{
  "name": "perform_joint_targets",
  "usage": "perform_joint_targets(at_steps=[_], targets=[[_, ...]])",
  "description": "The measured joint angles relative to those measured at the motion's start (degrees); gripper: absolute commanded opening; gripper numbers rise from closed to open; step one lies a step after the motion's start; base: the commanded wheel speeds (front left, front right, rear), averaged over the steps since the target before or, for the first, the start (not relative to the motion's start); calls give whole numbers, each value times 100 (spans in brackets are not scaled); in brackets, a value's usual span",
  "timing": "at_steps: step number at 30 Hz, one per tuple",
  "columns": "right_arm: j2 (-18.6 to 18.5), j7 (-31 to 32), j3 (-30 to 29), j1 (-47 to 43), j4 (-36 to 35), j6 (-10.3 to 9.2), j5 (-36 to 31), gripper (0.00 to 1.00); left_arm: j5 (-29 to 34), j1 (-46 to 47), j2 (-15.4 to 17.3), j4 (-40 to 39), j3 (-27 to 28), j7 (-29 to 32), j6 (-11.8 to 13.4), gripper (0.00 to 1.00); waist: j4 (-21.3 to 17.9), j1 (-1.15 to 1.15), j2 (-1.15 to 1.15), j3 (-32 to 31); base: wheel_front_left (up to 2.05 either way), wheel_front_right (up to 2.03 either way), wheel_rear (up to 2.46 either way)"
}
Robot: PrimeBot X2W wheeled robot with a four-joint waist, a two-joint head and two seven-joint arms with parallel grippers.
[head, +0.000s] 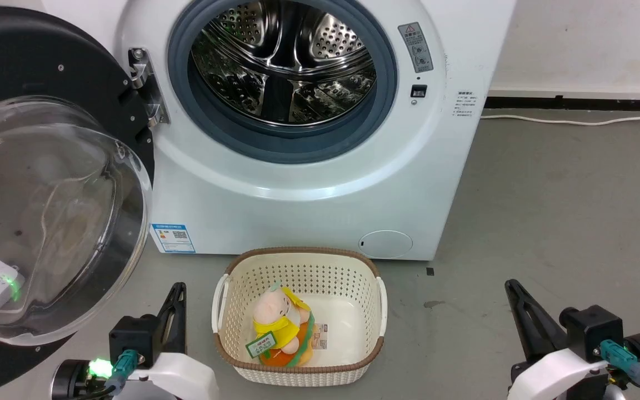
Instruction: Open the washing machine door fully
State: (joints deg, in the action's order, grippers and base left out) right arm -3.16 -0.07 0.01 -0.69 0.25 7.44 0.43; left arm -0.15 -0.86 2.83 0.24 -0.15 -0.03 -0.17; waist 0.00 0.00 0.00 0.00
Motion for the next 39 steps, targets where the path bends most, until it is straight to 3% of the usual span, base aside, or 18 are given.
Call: perform_joint_targets(at_steps=[39], targets=[[1, 3, 2, 1, -2, 0, 0, 0, -1, 1, 0, -2, 16, 1, 1, 0, 0, 0, 0, 0, 0, 0, 0]])
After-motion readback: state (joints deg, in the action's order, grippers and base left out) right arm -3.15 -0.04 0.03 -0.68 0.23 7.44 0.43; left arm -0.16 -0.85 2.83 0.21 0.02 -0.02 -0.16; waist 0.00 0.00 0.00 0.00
